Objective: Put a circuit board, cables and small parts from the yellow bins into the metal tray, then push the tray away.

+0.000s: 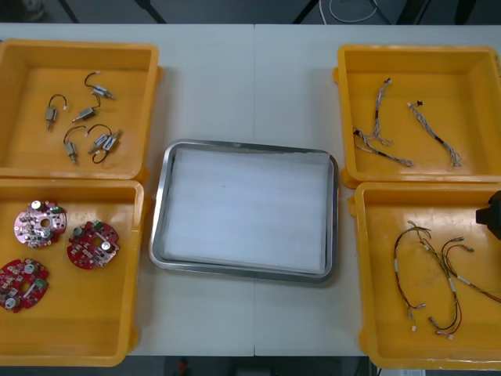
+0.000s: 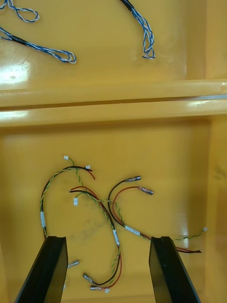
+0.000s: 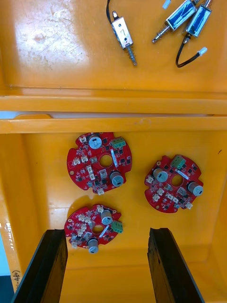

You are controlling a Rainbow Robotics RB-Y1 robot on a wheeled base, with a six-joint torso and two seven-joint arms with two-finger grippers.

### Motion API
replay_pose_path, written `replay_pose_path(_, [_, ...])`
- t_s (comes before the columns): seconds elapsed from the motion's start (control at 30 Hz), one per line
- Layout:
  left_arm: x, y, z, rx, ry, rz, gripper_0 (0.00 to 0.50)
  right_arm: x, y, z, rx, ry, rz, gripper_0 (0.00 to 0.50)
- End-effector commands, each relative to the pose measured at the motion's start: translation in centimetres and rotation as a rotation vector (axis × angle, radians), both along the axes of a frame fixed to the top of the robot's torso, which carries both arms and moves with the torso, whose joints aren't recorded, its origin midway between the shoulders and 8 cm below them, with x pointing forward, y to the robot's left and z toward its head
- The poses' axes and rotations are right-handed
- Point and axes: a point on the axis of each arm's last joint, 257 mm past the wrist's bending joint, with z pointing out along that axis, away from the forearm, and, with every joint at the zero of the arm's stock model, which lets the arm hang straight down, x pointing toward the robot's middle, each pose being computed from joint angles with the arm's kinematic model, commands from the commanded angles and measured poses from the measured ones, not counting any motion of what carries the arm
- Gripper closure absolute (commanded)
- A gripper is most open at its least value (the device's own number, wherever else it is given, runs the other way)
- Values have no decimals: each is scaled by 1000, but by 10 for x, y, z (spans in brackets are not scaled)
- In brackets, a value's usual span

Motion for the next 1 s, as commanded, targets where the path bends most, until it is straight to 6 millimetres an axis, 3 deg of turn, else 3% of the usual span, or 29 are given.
replay_pose_path(0.03, [-7, 5, 3, 33, 14, 13, 0, -5, 4, -7, 20, 17, -18, 0])
replay_pose_path(1.0, [-7, 5, 3, 33, 14, 13, 0, -5, 4, -7, 20, 17, -18, 0])
